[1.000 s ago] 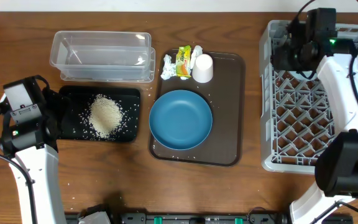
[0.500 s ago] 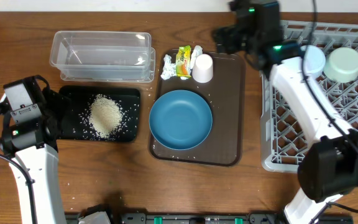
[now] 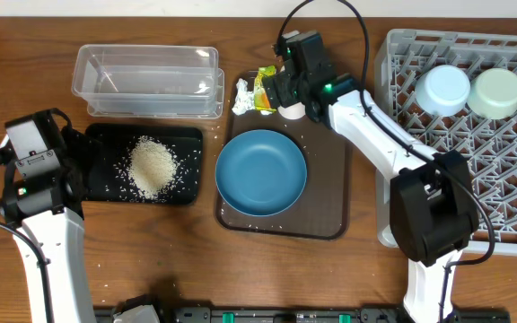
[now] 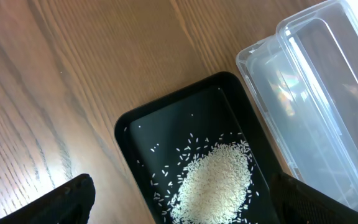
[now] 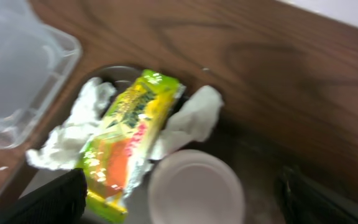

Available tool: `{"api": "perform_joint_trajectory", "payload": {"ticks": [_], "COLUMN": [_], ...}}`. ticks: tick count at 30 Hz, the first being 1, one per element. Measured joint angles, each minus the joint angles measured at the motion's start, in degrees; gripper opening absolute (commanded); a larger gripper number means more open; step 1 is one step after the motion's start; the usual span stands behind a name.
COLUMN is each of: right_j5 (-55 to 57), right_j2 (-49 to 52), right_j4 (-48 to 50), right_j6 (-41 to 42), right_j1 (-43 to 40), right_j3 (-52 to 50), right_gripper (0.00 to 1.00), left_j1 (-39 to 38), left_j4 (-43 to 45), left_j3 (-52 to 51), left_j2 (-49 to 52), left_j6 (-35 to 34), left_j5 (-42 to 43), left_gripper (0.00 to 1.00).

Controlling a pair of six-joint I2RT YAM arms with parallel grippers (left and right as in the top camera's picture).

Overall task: Sort waste into correct bins and load items into the dishwasher rack
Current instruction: 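Reach the right gripper to the pink cup and grasp it, then carry the pink cup into the rack and set it down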

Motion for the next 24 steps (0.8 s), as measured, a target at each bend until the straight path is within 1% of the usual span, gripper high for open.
{"api": "perform_joint_trajectory", "payload": {"ticks": [5, 11, 13, 14, 15, 16, 21, 24], "right_j5": [2.3, 0.2, -0.3, -0.5, -0.6, -0.8, -0.5, 0.3], "right_j2": [0.9, 5.1, 5.8, 5.9, 5.9, 5.9, 5.9, 5.4], "right_j4": [-0.7, -1.8, -2.1, -2.1, -2.1, -2.1, -2.2, -3.3], "right_j6": [0.7, 1.3, 1.6, 1.9, 1.8, 2.2, 3.2, 3.6], "right_j1": [0.0, 0.0, 0.1, 0.2, 0.2, 0.2, 0.1, 0.0], "right_j3": [0.0, 0.0, 0.0, 0.0, 0.0, 0.0, 0.0, 0.0], "right_gripper": [0.95, 0.91, 0.85, 0.8, 0.73, 0.68, 0.57, 0.54], "left_j1": [0.0, 0.0, 0.0, 0.0, 0.0, 0.0, 0.0, 0.0], "left_j4": [0.0, 0.0, 0.0, 0.0, 0.0, 0.0, 0.0, 0.0], "left_j3": [0.0, 0.0, 0.0, 0.0, 0.0, 0.0, 0.0, 0.0], "left_j2": [0.0, 0.0, 0.0, 0.0, 0.0, 0.0, 0.0, 0.0], "left_j6": [0.0, 0.0, 0.0, 0.0, 0.0, 0.0, 0.0, 0.0], "left_j5": [0.0, 0.0, 0.0, 0.0, 0.0, 0.0, 0.0, 0.0], "left_gripper": [0.91, 0.91, 0.91, 0.92, 0.92, 0.92, 0.91, 0.91]}}
